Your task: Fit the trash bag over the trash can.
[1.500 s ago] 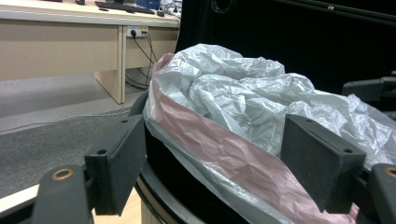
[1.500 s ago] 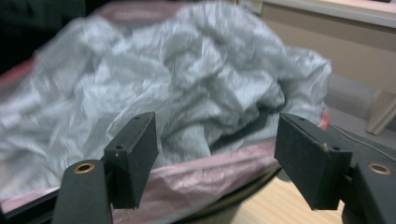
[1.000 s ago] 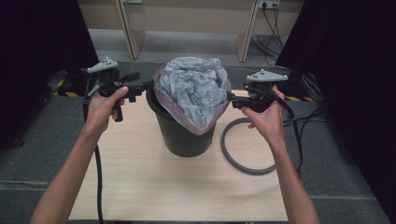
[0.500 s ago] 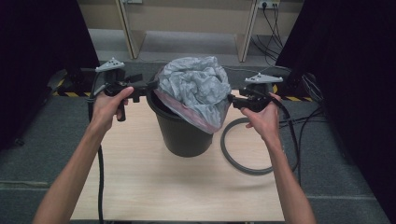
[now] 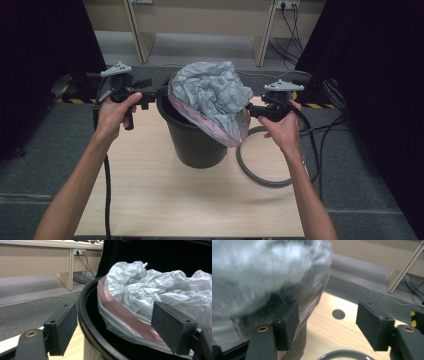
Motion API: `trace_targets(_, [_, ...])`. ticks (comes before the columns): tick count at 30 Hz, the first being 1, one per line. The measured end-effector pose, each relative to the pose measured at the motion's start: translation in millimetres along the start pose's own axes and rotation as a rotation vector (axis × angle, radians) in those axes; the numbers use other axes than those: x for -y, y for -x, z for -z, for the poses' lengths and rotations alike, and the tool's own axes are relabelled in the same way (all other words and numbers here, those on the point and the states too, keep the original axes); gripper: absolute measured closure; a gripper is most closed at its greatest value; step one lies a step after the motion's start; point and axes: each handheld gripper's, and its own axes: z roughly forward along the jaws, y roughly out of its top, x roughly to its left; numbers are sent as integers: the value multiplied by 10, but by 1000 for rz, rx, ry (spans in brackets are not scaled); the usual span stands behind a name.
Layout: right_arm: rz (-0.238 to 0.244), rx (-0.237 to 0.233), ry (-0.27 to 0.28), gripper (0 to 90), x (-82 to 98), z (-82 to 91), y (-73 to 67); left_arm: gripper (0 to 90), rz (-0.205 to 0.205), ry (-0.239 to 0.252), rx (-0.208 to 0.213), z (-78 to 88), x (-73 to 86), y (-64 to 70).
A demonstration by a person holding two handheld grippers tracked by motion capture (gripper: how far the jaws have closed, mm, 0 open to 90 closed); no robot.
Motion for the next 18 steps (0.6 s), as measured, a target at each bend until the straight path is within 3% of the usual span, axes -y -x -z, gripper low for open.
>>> trace_targets(5, [-2,-2,26,348,-35,70,1,227,7,-20,24,-92,-7,70])
trace_targets(7, [11,-2,13,345,-24,51,-13,264,8,-36,29,-129,-9,93])
trace_targets(9, [15,-6,7,345,-14,33,-29,368,9,-45,47,-151,-6,105])
trace_targets(11, [19,-8,12,345,-12,27,-37,582,-13,-37,39,-149,6,122])
trace_targets(15, [14,-18,22,345,-19,38,-36,872,-25,-24,64,-111,35,125])
trace_targets(18, [16,-18,18,345,-11,44,-39,897,-22,-14,75,-47,68,92])
